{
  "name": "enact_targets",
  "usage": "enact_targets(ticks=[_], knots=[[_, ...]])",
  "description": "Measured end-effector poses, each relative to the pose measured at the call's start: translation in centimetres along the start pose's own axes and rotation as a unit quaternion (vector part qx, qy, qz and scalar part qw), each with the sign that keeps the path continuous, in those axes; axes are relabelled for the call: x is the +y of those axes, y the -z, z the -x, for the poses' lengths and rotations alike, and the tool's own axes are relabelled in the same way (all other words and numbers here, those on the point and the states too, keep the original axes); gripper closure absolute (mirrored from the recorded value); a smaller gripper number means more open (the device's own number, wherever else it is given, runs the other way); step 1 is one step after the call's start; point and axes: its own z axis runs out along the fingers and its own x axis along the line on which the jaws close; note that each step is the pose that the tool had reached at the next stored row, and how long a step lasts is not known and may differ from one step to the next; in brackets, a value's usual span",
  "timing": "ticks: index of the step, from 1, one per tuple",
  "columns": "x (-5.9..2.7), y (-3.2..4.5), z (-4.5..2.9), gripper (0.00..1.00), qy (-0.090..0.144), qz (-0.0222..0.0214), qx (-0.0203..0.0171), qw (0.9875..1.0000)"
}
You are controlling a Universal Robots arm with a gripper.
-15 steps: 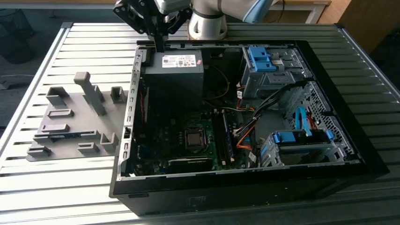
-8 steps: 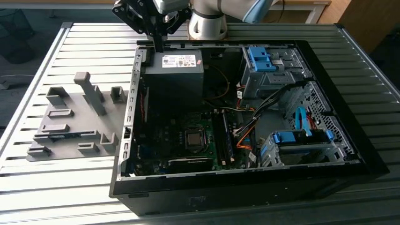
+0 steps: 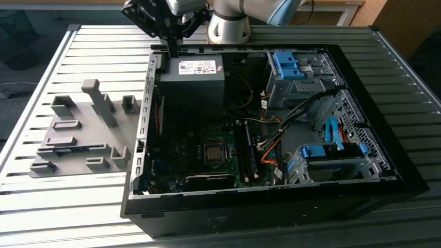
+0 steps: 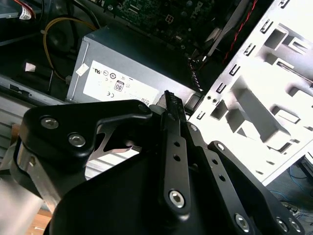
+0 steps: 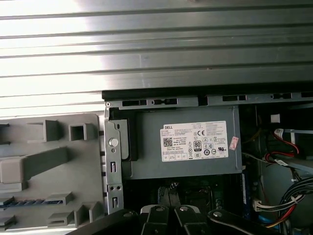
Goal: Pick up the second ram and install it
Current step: 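Reach for the second ram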
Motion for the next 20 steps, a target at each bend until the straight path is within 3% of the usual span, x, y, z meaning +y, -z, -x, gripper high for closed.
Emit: enact_targets(ticks=[20], knots=[[-0.05, 0.00, -0.69, 0.89, 0.000, 0.0000, 0.0000, 1.0000]])
